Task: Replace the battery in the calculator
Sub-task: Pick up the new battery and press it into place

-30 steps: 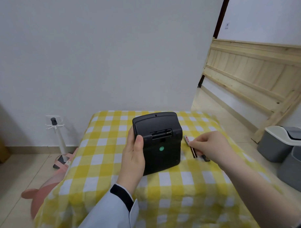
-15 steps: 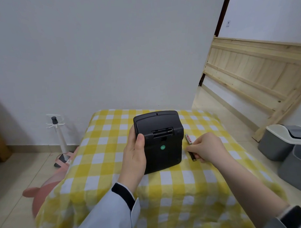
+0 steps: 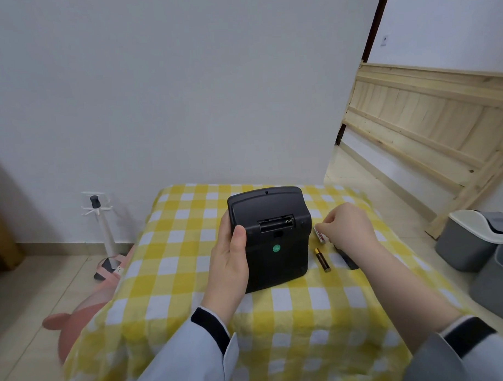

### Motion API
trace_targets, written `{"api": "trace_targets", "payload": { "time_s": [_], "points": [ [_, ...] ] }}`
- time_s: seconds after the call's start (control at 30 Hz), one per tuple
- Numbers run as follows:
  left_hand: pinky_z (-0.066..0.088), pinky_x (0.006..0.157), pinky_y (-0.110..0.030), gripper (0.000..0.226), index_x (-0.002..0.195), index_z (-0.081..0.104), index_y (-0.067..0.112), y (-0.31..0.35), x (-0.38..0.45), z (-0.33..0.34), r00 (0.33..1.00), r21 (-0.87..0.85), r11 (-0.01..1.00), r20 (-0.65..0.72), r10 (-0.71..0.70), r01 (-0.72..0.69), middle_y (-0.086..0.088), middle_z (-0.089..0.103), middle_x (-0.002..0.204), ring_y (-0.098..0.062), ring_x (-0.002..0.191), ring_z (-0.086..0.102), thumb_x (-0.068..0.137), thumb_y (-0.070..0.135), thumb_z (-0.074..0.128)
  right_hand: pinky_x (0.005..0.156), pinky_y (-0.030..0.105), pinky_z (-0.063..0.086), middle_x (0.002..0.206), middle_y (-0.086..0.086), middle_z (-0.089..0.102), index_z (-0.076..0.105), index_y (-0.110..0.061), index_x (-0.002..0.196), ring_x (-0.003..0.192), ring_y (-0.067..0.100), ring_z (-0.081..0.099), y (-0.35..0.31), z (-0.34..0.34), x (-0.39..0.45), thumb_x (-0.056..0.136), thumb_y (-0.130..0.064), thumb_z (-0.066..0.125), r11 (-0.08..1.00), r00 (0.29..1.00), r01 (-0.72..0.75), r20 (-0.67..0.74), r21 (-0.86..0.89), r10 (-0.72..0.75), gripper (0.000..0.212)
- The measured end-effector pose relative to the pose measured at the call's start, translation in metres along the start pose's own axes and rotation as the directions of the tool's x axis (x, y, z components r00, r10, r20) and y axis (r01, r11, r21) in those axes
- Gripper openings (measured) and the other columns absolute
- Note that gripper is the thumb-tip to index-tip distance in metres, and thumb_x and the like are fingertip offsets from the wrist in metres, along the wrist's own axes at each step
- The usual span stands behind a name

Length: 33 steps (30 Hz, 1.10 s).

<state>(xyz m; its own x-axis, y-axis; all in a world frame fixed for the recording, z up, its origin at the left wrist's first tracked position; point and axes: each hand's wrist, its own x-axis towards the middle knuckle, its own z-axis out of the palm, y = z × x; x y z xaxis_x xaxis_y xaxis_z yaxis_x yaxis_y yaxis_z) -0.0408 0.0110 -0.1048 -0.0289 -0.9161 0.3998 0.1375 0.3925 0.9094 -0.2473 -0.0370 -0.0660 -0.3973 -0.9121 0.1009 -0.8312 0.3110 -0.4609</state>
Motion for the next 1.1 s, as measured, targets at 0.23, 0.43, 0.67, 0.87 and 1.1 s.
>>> {"api": "trace_targets", "payload": {
  "time_s": [0.23,0.43,0.67,0.87,1.1],
  "points": [
    [0.039,0.079,0.003,0.036,0.121,0.042,0.054,-0.002,0.001,-0.001,1.000,-0.001,1.000,-0.006,0.004,-0.004,0.045,0.058,0.110,0.021,0.107,0.053,0.086,0.055,0.032,0.046,0.028,0.041,0.054,0.006,0.050,0.067,-0.001,0.069,0.049,0.026,0.047,-0.003,0.007,0.009,0.068,-0.017,0.065,0.990,1.000,-0.020,0.018,-0.141,0.023,0.016],
    [0.039,0.078,0.005,0.031,0.119,0.041,0.056,0.001,0.001,0.000,1.000,-0.004,1.000,0.000,0.004,-0.004,0.048,0.057,0.108,0.024,0.105,0.051,0.089,0.051,0.033,0.043,0.026,0.036,0.056,0.007,0.051,0.063,-0.003,0.066,0.050,0.025,0.048,-0.003,0.011,0.009,0.076,-0.021,0.064,0.990,0.998,-0.036,0.038,-0.133,0.041,0.020],
    [0.038,0.075,0.007,0.033,0.111,0.044,0.066,0.003,0.000,0.000,0.999,-0.014,0.999,0.012,-0.036,0.036,0.050,0.056,0.106,0.027,0.103,0.050,0.094,0.040,0.031,0.053,0.026,0.045,0.056,-0.005,0.062,0.070,-0.012,0.069,0.055,0.014,0.057,-0.008,-0.008,-0.004,0.083,-0.034,0.062,0.974,0.971,0.161,-0.200,0.156,-0.129,0.028],
    [0.037,0.076,0.007,0.032,0.103,0.042,0.079,0.006,-0.001,0.000,1.000,0.004,1.000,0.006,-0.027,0.027,0.052,0.055,0.107,0.028,0.103,0.049,0.088,0.052,0.032,0.062,0.004,0.041,0.072,-0.017,0.067,0.067,-0.026,0.078,0.072,-0.005,0.059,-0.021,-0.030,-0.049,0.081,-0.018,0.067,0.736,0.829,0.529,-0.443,0.422,-0.341,0.009],
    [0.046,0.078,-0.005,0.030,0.112,0.057,0.056,0.010,0.002,-0.004,1.000,-0.021,1.000,-0.003,-0.008,0.008,0.029,0.067,0.112,0.007,0.106,0.061,0.093,0.037,0.044,0.074,0.010,0.046,0.082,-0.012,0.069,0.062,-0.028,0.083,0.081,0.005,0.064,-0.020,-0.033,-0.076,0.086,-0.005,0.061,0.603,0.798,0.603,-0.391,0.523,-0.459,0.023]
  ]
}}
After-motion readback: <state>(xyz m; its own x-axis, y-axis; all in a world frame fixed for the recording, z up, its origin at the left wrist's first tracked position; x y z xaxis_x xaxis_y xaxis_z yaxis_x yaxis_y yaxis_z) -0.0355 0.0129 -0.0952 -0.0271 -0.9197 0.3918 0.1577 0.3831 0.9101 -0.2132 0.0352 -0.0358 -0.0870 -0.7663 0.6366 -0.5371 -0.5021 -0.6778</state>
